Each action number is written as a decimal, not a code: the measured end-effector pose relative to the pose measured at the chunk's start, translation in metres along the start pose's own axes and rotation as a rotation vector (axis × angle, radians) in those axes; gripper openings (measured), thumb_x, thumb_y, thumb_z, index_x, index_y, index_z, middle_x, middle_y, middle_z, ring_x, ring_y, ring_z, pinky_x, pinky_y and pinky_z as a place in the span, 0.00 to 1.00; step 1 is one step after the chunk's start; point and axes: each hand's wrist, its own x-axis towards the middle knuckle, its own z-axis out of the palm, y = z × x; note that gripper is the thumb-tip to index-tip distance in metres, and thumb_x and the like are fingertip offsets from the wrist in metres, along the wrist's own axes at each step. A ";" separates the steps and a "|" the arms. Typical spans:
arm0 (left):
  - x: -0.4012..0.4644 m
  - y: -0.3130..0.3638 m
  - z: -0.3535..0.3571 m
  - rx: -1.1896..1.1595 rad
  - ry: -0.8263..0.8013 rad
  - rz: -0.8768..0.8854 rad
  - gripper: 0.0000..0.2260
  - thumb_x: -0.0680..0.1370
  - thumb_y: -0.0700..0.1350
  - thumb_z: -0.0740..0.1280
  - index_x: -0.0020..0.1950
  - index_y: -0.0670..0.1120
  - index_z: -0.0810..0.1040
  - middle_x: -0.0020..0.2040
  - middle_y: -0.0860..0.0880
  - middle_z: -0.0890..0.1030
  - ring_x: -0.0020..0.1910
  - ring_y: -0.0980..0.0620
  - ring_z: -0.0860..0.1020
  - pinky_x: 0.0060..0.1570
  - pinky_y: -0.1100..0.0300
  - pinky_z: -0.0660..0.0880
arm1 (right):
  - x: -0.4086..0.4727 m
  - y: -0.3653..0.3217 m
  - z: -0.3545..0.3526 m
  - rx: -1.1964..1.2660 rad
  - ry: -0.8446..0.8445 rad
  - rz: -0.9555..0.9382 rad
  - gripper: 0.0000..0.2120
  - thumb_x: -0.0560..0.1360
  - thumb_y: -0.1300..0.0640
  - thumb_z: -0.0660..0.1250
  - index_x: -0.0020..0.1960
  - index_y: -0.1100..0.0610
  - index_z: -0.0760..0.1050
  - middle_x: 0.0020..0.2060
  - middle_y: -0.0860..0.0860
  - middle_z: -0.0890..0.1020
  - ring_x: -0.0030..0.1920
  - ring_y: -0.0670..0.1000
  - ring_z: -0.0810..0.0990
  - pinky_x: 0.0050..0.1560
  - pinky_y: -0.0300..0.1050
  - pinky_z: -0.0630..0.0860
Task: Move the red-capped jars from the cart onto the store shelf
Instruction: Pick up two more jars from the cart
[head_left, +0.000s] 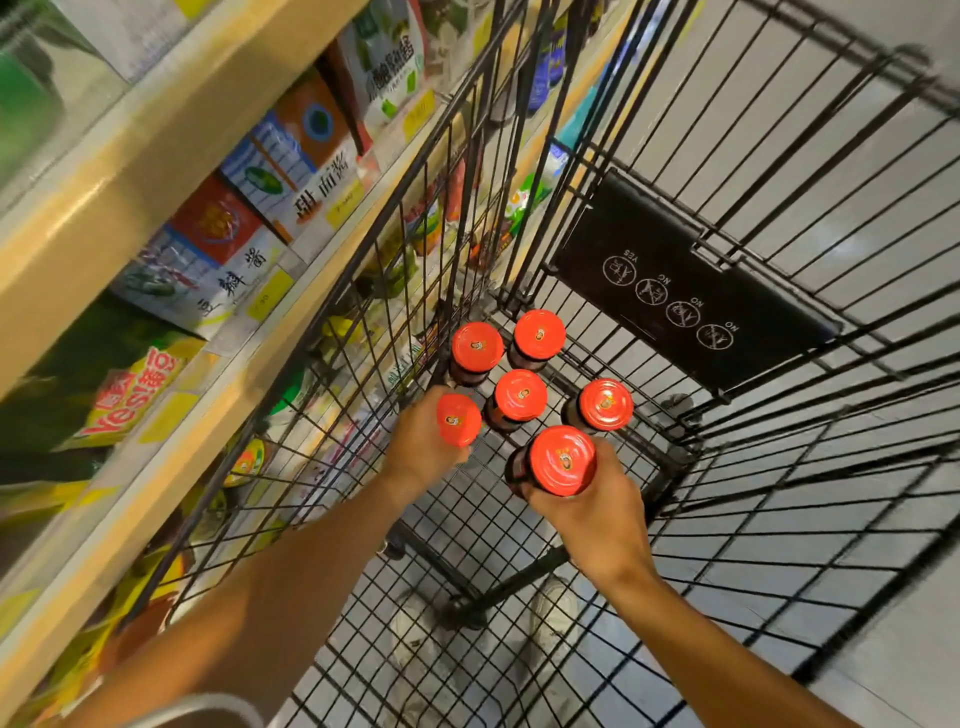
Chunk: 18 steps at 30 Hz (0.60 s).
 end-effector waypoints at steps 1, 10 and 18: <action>-0.005 -0.001 -0.001 -0.007 -0.012 -0.004 0.29 0.63 0.35 0.81 0.60 0.50 0.75 0.52 0.50 0.81 0.54 0.46 0.80 0.55 0.54 0.77 | -0.001 -0.001 -0.001 0.004 -0.003 -0.008 0.27 0.64 0.49 0.82 0.57 0.44 0.72 0.42 0.40 0.83 0.44 0.37 0.81 0.45 0.35 0.77; -0.084 0.017 -0.046 -0.003 0.088 0.034 0.33 0.60 0.44 0.84 0.63 0.53 0.75 0.53 0.53 0.80 0.53 0.49 0.79 0.53 0.55 0.78 | -0.023 -0.031 -0.024 -0.018 -0.074 -0.114 0.27 0.64 0.49 0.81 0.58 0.46 0.73 0.44 0.42 0.84 0.46 0.41 0.82 0.51 0.47 0.81; -0.195 0.103 -0.133 -0.066 0.238 0.112 0.36 0.61 0.46 0.85 0.65 0.55 0.74 0.55 0.55 0.79 0.53 0.55 0.79 0.48 0.70 0.73 | -0.080 -0.121 -0.088 -0.038 -0.057 -0.313 0.28 0.65 0.53 0.82 0.59 0.43 0.71 0.45 0.40 0.82 0.47 0.42 0.82 0.49 0.41 0.79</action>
